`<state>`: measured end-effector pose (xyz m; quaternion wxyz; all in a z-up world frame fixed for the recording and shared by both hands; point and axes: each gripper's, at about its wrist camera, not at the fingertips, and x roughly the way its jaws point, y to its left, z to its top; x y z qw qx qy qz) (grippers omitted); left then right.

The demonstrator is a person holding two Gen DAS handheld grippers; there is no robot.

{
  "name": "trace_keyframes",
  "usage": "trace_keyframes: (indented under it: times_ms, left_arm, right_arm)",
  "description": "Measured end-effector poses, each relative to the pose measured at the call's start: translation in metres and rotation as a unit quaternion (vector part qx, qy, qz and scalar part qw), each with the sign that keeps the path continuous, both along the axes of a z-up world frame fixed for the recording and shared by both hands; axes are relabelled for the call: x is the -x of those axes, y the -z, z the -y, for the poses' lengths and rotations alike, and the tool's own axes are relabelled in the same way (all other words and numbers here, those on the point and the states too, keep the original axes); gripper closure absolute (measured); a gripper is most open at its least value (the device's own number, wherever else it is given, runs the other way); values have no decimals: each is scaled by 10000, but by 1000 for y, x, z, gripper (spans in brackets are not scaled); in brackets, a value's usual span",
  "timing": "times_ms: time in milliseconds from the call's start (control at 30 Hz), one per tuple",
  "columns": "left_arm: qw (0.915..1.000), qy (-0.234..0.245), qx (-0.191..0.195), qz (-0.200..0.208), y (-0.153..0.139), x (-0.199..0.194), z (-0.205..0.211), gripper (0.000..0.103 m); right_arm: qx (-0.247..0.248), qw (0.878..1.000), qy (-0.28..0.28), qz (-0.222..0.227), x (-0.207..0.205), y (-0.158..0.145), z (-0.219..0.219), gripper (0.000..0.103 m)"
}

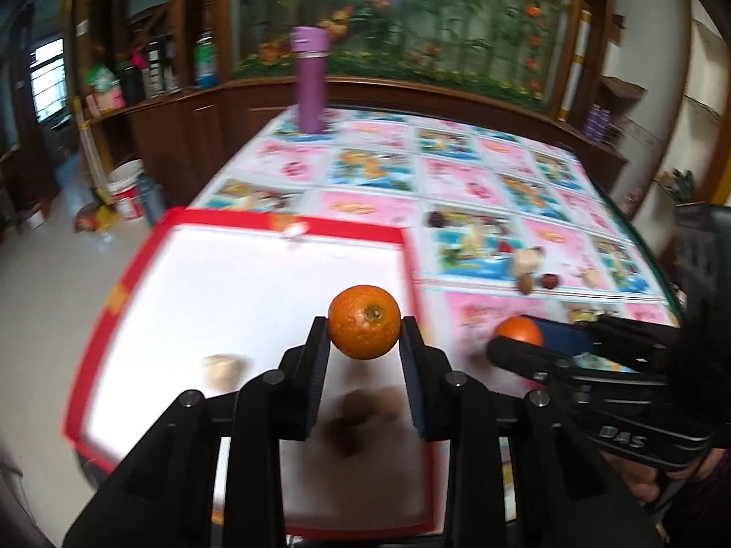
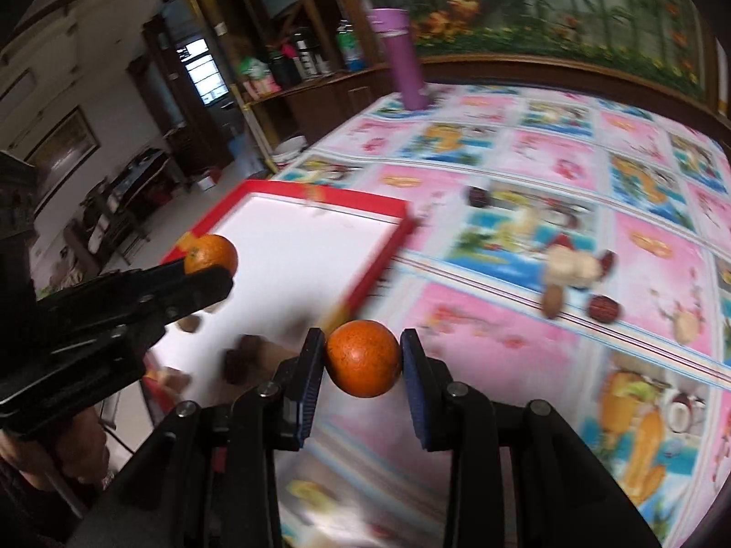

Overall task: Organize fruits
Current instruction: 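Carry both oranges over the tray and open both tools to drop them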

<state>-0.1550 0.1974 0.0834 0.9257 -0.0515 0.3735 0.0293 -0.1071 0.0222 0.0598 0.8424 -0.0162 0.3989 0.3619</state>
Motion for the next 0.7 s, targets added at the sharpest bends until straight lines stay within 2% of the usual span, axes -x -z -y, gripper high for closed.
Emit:
trace_keyframes:
  times_ms: [267, 433, 700]
  left_arm:
    - [9982, -568, -148, -125, 17, 28, -52, 70]
    - [9963, -810, -64, -271, 29, 35, -75, 70]
    - [9968, -711, 0, -372, 37, 33, -76, 70]
  right_arm:
    - [247, 9980, -583, 5, 21, 12, -58, 70]
    - [412, 9962, -766, 19, 32, 21, -78, 70]
    - [492, 9943, -925, 180, 35, 21, -98, 70]
